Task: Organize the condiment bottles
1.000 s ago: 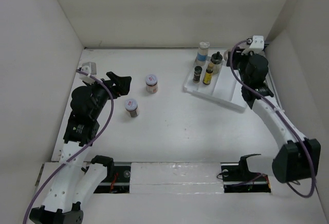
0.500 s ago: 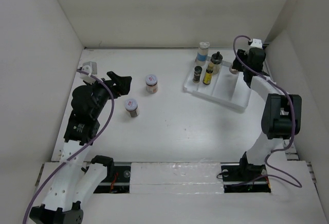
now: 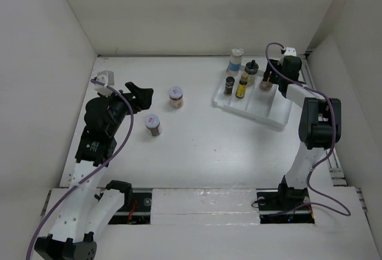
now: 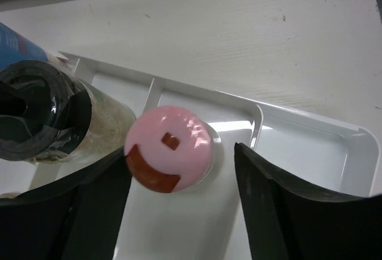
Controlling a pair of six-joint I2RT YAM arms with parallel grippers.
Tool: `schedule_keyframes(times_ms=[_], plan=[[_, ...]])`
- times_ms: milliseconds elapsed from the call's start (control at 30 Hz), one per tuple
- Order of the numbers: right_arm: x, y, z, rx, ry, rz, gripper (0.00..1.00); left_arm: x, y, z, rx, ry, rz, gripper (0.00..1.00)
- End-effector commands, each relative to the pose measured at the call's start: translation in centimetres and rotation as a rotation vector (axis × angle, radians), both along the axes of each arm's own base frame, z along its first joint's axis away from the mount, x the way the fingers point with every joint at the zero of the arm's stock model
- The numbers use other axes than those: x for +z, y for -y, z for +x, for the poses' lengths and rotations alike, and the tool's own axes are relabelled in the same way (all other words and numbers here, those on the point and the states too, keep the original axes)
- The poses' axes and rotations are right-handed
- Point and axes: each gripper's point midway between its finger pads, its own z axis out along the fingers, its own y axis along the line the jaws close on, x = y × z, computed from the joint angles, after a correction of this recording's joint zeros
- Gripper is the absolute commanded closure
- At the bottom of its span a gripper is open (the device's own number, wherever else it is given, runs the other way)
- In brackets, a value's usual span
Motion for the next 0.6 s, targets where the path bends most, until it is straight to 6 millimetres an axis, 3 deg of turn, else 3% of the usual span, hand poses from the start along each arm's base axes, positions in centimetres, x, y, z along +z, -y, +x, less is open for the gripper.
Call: schedule_keyframes(times_ms=[0, 167, 267, 300, 333, 367, 400, 433, 467, 500, 533, 567], plan=[[4.8, -0.3, 1.5, 0.007, 0.122, 0.002, 0.26, 1.5, -0.2, 0.2, 0.006, 0.055, 0.004, 0.09], [8.5, -0.8, 0.2, 0.023, 0.186, -0.019, 0.18, 1.5, 0.0, 0.1, -0.003, 0.055, 0.003, 0.09], [12.3, -2.8, -2.1, 0.065, 0.252, -0.040, 0.22, 1.5, 0.0, 0.1, -0.003, 0.055, 0.003, 0.09], [13.2, -4.9, -2.7, 0.099, 0.270, -0.038, 0.24, 1.5, 0.0, 0.1, -0.003, 0.055, 0.003, 0.09], [13.1, -6.1, -3.6, 0.130, 0.269, -0.050, 0.34, 1.5, 0.0, 0.1, -0.003, 0.055, 0.003, 0.09], [15.3, -7.8, -4.4, 0.175, 0.323, -0.061, 0.43, 1.5, 0.0, 0.1, -0.003, 0.055, 0.003, 0.09], [16.2, -9.3, -4.8, 0.208, 0.357, -0.066, 0.55, 1.5, 0.0, 0.1, -0.003, 0.055, 0.003, 0.09], [17.1, -13.5, -5.7, 0.315, 0.384, -0.055, 0.67, 1.5, 0.0, 0.1, -0.003, 0.055, 0.003, 0.09], [16.6, -15.6, -6.3, 0.372, 0.379, -0.058, 0.86, 1.5, 0.0, 0.1, -0.003, 0.055, 0.003, 0.09], [17.1, -17.6, -6.8, 0.433, 0.393, -0.063, 0.90, 1.9, -0.1, -0.1, -0.003, 0.067, 0.001, 0.09], [16.4, -22.0, -8.2, 0.561, 0.383, -0.033, 0.91, 1.9, -0.1, -0.1, -0.003, 0.067, 0.001, 0.10], [17.1, -24.3, -8.7, 0.628, 0.403, -0.026, 0.90, 1.9, -0.1, -0.1, -0.003, 0.067, 0.001, 0.10]])
